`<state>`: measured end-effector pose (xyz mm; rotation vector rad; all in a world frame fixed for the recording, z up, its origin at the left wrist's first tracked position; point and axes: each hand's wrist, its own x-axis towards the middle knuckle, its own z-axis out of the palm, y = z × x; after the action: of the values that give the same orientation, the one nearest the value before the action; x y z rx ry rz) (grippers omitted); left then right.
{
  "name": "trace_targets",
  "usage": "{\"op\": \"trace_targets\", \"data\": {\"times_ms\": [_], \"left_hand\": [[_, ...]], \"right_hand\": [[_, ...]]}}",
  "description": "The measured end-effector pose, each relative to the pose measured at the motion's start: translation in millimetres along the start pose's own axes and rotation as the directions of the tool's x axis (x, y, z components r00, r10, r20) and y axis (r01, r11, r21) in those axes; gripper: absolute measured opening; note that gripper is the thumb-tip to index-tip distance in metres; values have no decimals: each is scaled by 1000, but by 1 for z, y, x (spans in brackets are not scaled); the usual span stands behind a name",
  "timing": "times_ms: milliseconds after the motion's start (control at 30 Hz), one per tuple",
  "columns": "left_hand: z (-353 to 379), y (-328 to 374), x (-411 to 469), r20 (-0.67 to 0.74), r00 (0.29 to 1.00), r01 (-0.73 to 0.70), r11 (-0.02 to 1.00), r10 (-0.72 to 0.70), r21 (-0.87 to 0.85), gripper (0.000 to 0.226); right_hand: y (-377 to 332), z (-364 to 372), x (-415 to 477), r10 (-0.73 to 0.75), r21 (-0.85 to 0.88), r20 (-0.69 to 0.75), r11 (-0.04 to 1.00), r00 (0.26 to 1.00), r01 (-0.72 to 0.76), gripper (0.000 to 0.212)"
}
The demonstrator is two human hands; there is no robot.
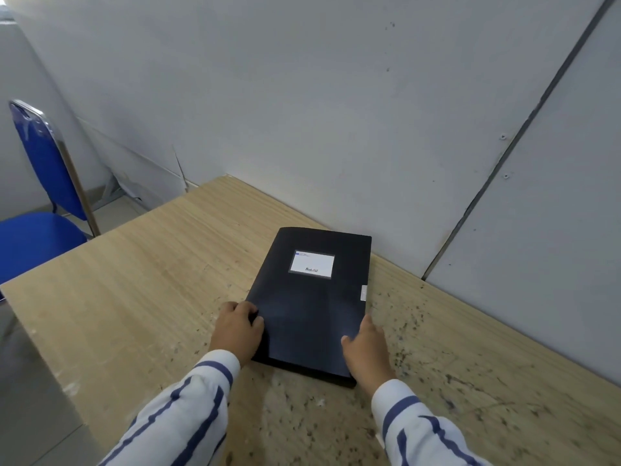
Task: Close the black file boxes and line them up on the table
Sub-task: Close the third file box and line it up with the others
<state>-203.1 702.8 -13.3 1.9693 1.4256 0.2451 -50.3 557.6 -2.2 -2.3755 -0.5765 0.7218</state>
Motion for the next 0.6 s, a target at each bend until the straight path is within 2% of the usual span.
{"op": "trace_targets", "data": {"times_ms": [133, 233, 333, 600], "left_hand": [[0, 3, 12, 50, 995, 82, 997, -82, -10, 38], [-1, 6, 20, 67, 984, 170, 984, -166, -58, 55], [0, 9, 23, 73, 981, 181, 983, -179, -14, 40], [15, 8, -4, 123, 985, 139, 972, -117, -188, 32]], "right_hand": [[3, 3, 0, 46, -74, -11, 996, 999, -47, 69], [6, 3, 8, 36, -22, 52, 999, 998, -35, 73], [10, 1, 16, 42, 64, 135, 997, 990, -51, 75], [43, -15, 9, 58, 307, 182, 945, 982, -113, 77]]}}
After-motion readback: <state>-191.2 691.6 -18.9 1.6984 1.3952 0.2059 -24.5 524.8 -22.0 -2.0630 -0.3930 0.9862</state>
